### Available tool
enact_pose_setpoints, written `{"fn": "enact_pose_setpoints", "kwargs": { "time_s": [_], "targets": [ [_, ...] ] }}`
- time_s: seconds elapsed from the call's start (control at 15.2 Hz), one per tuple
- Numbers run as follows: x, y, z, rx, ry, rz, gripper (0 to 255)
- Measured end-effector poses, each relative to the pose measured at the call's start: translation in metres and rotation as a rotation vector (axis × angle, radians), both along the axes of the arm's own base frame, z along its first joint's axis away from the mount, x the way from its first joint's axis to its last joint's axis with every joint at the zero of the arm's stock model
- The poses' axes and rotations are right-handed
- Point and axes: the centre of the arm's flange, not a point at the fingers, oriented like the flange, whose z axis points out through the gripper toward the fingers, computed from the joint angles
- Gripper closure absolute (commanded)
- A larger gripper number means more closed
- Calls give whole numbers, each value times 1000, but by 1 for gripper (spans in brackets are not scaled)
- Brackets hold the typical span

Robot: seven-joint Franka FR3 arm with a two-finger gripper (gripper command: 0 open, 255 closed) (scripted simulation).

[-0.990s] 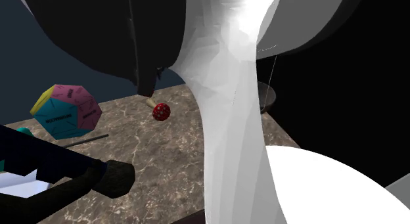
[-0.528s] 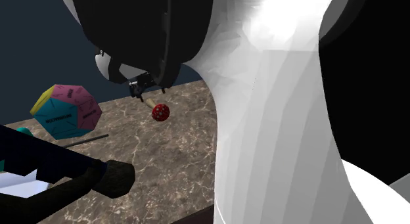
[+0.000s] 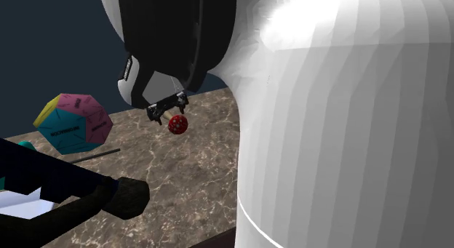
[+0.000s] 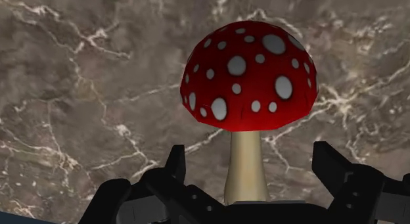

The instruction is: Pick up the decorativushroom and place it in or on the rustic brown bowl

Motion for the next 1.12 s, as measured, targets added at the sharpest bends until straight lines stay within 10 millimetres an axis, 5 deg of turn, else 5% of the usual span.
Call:
{"fn": "enact_pose_setpoints", "kwargs": {
  "time_s": [0.53,0.59,1.12],
  "targets": [
    [2,0,-9,0,0,1,0],
    [2,0,-9,0,0,1,255],
    [2,0,-9,0,0,1,255]
  ]
}}
